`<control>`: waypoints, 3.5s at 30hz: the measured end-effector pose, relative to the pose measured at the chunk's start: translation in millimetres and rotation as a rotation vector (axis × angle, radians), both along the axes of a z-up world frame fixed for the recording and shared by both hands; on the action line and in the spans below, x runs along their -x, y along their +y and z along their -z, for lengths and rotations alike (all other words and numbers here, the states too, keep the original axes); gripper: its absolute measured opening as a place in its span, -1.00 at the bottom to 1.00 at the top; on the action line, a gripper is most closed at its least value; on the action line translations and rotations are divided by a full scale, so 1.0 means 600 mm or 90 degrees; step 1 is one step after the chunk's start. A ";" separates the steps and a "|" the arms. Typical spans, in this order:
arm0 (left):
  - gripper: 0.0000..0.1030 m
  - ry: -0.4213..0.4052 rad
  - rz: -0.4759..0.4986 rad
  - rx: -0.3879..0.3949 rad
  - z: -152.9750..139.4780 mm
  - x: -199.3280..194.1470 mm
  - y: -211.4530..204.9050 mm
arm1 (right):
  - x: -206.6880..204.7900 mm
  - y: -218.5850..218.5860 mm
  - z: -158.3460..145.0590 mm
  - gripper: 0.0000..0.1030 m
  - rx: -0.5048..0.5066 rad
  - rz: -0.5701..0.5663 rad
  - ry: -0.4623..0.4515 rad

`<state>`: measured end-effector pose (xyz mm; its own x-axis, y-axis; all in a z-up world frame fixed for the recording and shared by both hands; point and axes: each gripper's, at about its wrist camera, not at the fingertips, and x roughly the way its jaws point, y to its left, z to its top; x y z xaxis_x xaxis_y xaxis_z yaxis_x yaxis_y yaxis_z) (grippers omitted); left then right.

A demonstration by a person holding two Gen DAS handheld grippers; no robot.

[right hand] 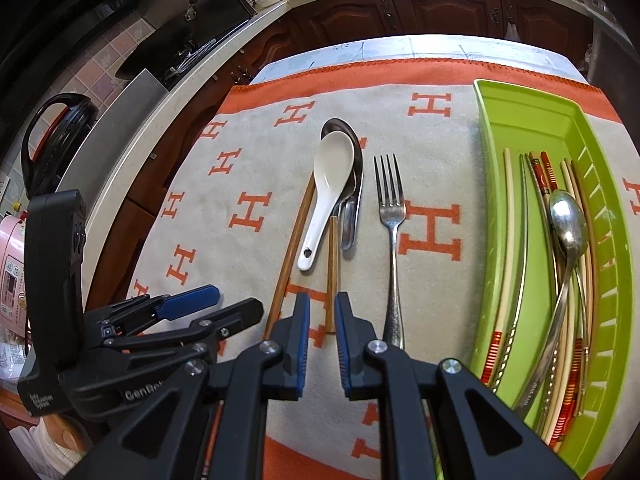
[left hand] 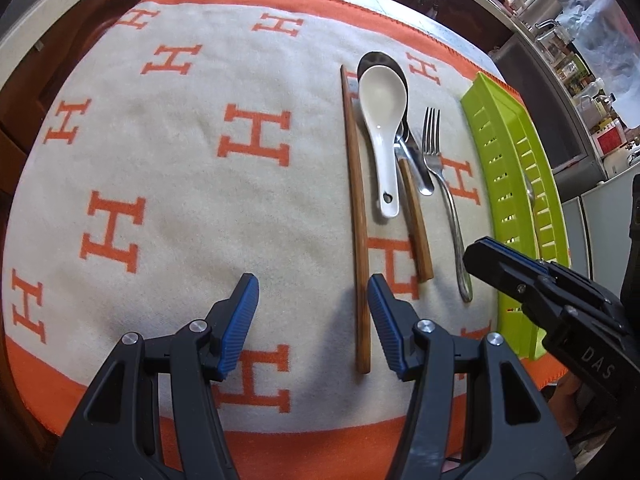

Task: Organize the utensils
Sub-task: 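Grasp a wooden chopstick with the left gripper while the right grasps the silver fork, then carry the wooden chopstick and silver fork into the green tray with both grippers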

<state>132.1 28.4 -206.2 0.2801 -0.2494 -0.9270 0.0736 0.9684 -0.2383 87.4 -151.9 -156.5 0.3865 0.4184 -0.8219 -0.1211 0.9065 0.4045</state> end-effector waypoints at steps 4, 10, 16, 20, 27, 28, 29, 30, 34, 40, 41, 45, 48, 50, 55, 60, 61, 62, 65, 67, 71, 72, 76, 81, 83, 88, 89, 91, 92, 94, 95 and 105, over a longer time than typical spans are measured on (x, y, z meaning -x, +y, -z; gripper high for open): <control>0.04 -0.003 0.012 0.006 -0.002 -0.004 -0.012 | -0.001 -0.005 0.010 -0.76 -0.007 0.009 0.009; 0.04 -0.009 0.033 -0.037 -0.004 -0.027 -0.047 | -0.005 -0.016 0.019 -0.76 -0.012 0.022 0.016; 0.04 -0.005 0.078 -0.138 0.010 -0.035 -0.095 | -0.007 -0.026 0.019 -0.76 -0.015 0.032 0.013; 0.04 0.002 0.097 -0.174 0.012 -0.044 -0.115 | -0.010 -0.032 0.023 -0.76 -0.019 0.038 0.014; -0.26 0.026 0.102 -0.163 0.014 -0.063 -0.116 | -0.015 -0.040 0.021 -0.76 -0.021 0.045 0.015; -0.50 0.018 0.103 -0.161 0.011 -0.064 -0.116 | -0.016 -0.041 0.021 -0.76 -0.022 0.047 0.016; -0.89 0.018 0.098 -0.157 0.011 -0.067 -0.112 | -0.017 -0.042 0.021 -0.76 -0.021 0.049 0.017; -0.91 0.022 0.091 -0.148 0.012 -0.069 -0.109 | -0.019 -0.043 0.021 -0.76 -0.020 0.051 0.021; -0.92 0.029 0.051 -0.069 0.012 -0.077 -0.074 | -0.028 -0.044 0.024 -0.76 -0.015 0.057 0.033; -0.92 0.037 0.015 -0.005 0.013 -0.069 -0.032 | -0.053 -0.042 0.029 -0.76 0.010 0.071 0.060; -0.92 0.037 0.012 0.003 0.013 -0.068 -0.026 | -0.058 -0.040 0.030 -0.76 0.020 0.074 0.066; -0.92 0.023 0.007 0.027 0.003 -0.058 -0.014 | -0.077 -0.031 0.036 -0.76 0.068 0.076 0.087; -0.92 0.000 0.008 0.035 -0.014 -0.047 -0.013 | -0.087 -0.019 0.039 -0.76 0.112 0.072 0.095; -0.92 -0.012 0.010 0.041 -0.024 -0.045 -0.006 | -0.091 -0.011 0.038 -0.76 0.139 0.064 0.093; -0.92 -0.027 0.010 0.064 -0.043 -0.041 0.007 | -0.090 0.007 0.021 -0.76 0.160 0.034 0.071; -0.92 -0.036 0.010 0.076 -0.050 -0.038 0.021 | -0.106 0.016 0.047 -0.76 0.170 0.021 0.129; -0.92 -0.036 0.009 0.078 -0.051 -0.038 0.024 | -0.109 0.017 0.055 -0.76 0.173 0.018 0.143; -0.92 -0.035 0.008 0.079 -0.049 -0.038 0.024 | -0.110 0.017 0.056 -0.76 0.174 0.019 0.141; -0.92 -0.035 0.006 0.086 -0.050 -0.036 0.029 | -0.118 0.021 0.057 -0.76 0.183 0.017 0.140; -0.92 -0.038 0.007 0.087 -0.053 -0.036 0.029 | -0.121 0.028 0.057 -0.76 0.190 0.009 0.134; -0.92 -0.046 0.008 0.087 -0.061 -0.031 0.029 | -0.125 0.026 0.054 -0.92 0.174 0.020 0.122; -0.92 -0.048 0.009 0.087 -0.063 -0.030 0.029 | -0.123 0.020 0.054 -0.92 0.159 0.028 0.121; -0.92 -0.056 0.016 0.087 -0.076 -0.023 0.020 | -0.109 -0.002 0.047 -0.92 0.110 0.059 0.116; -0.92 -0.065 0.027 0.104 -0.098 -0.012 -0.001 | -0.087 -0.023 0.019 -0.93 0.057 0.073 0.092; -0.92 -0.070 0.034 0.109 -0.109 -0.006 -0.016 | -0.076 -0.034 0.006 -0.93 0.037 0.077 0.084; -0.92 -0.076 0.061 0.124 -0.135 -0.001 -0.071 | -0.042 -0.072 -0.038 -0.92 -0.002 0.092 0.041; -0.92 -0.077 0.068 0.128 -0.140 0.000 -0.086 | -0.036 -0.083 -0.046 -0.92 -0.007 0.098 0.032; -0.92 -0.081 0.085 0.130 -0.151 0.001 -0.119 | -0.026 -0.106 -0.057 -0.92 -0.012 0.113 0.021; -0.92 -0.084 0.096 0.129 -0.155 0.002 -0.141 | -0.020 -0.122 -0.062 -0.92 -0.011 0.123 0.014; -0.92 -0.084 0.113 0.128 -0.159 0.000 -0.175 | -0.013 -0.143 -0.065 -0.92 -0.005 0.142 0.006; -0.92 -0.082 0.125 0.130 -0.159 -0.001 -0.198 | -0.007 -0.160 -0.066 -0.92 0.002 0.156 0.001; -0.92 -0.024 0.155 0.120 -0.112 -0.009 -0.327 | 0.013 -0.238 -0.032 -0.92 0.039 0.201 0.006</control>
<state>137.5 -167.7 -139.1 0.2240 -0.4797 -0.8483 0.3097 0.8604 -0.4048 79.4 -294.4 -137.3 0.4822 0.2287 -0.8457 0.1733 0.9214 0.3479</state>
